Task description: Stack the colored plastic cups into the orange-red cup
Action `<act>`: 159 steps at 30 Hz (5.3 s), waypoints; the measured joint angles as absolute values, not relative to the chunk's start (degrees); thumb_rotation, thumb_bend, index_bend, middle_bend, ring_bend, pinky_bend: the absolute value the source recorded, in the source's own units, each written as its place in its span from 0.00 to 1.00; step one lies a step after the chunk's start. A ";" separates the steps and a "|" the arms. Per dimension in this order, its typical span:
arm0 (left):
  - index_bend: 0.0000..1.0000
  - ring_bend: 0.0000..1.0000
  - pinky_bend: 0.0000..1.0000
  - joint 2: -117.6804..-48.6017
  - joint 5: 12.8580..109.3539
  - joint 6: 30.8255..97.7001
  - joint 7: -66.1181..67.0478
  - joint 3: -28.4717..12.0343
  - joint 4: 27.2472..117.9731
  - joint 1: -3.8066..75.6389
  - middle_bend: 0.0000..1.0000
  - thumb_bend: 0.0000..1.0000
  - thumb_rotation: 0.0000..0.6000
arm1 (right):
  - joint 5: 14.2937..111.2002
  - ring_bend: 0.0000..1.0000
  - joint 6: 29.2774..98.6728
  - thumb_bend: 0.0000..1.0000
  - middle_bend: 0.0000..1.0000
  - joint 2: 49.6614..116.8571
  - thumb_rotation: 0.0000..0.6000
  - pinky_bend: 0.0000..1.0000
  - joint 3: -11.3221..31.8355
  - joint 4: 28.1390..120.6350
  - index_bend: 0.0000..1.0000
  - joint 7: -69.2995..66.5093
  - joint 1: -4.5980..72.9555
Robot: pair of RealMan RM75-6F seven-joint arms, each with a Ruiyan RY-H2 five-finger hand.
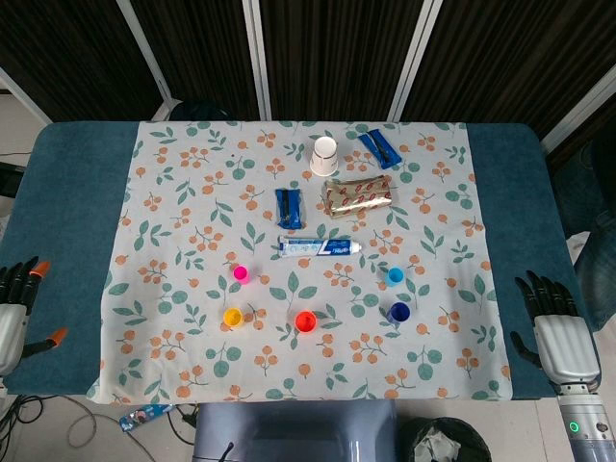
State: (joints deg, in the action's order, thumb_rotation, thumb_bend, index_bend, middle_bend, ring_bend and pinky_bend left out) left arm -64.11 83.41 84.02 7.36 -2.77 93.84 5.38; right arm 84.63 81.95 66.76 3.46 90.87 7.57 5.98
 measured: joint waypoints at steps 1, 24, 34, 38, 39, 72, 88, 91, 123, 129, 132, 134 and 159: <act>0.02 0.00 0.04 -64.07 83.42 83.98 7.36 -2.74 93.87 5.39 0.00 0.12 1.00 | 84.76 0.00 82.15 0.41 0.00 66.70 1.00 0.09 3.43 91.02 0.05 7.62 5.92; 0.02 0.00 0.04 -62.98 83.45 85.21 6.32 -2.76 95.11 4.64 0.00 0.12 1.00 | 86.52 0.00 81.55 0.39 0.00 63.96 1.00 0.09 2.18 92.92 0.05 4.94 5.78; 0.02 0.00 0.04 -63.15 83.07 84.83 6.67 -2.95 94.89 4.81 0.00 0.12 1.00 | 89.22 0.00 73.35 0.39 0.00 63.51 1.00 0.09 0.59 95.33 0.11 -0.72 9.90; 0.02 0.00 0.05 -63.19 83.31 84.65 6.75 -2.75 95.02 4.87 0.00 0.12 1.00 | 89.33 0.00 68.56 0.39 0.00 64.31 1.00 0.09 0.93 96.75 0.15 -0.83 13.12; 0.02 0.00 0.05 -63.19 83.24 84.66 6.75 -2.78 95.00 4.86 0.00 0.12 1.00 | 89.06 0.00 67.35 0.39 0.00 64.62 1.00 0.09 1.11 97.04 0.16 -0.81 13.87; 0.02 0.00 0.05 -62.71 80.15 84.08 6.47 -3.97 95.10 4.78 0.00 0.12 1.00 | 71.07 0.01 52.77 0.39 0.00 78.19 1.00 0.09 6.95 94.51 0.32 12.56 26.74; 0.02 0.00 0.05 -62.83 80.00 84.12 7.18 -3.95 95.33 4.75 0.00 0.12 1.00 | 69.99 0.02 52.78 0.40 0.00 77.69 1.00 0.10 6.59 93.06 0.38 10.80 27.19; 0.02 0.00 0.05 -62.87 80.01 84.14 7.35 -3.94 95.39 4.74 0.00 0.12 1.00 | 70.08 0.02 52.79 0.40 0.00 77.61 1.00 0.10 6.46 93.00 0.40 10.48 27.29; 0.02 0.00 0.05 -62.59 79.55 84.44 7.61 -4.04 96.01 4.46 0.00 0.12 1.00 | 65.47 0.04 45.46 0.40 0.00 71.82 1.00 0.11 11.16 105.03 0.46 10.38 35.12; 0.02 0.00 0.05 -62.60 79.27 84.53 7.80 -4.18 95.99 4.41 0.00 0.12 1.00 | 61.11 0.04 42.77 0.40 0.00 72.51 1.00 0.11 12.21 107.05 0.46 14.62 40.22; 0.02 0.00 0.05 -62.65 79.14 84.47 8.03 -4.22 95.97 4.44 0.00 0.12 1.00 | 58.51 0.04 42.61 0.40 0.00 74.28 1.00 0.11 12.29 107.48 0.46 16.95 42.20; 0.02 0.00 0.05 -62.66 79.14 84.42 8.02 -4.22 95.99 4.47 0.00 0.12 1.00 | 56.92 0.04 42.81 0.40 0.00 75.57 1.00 0.11 12.27 107.58 0.46 18.82 43.56; 0.02 0.00 0.05 -62.53 78.75 84.38 7.67 -4.48 95.83 4.47 0.00 0.12 1.00 | 47.15 0.04 49.09 0.40 0.00 83.69 1.00 0.12 11.35 106.79 0.47 26.72 50.82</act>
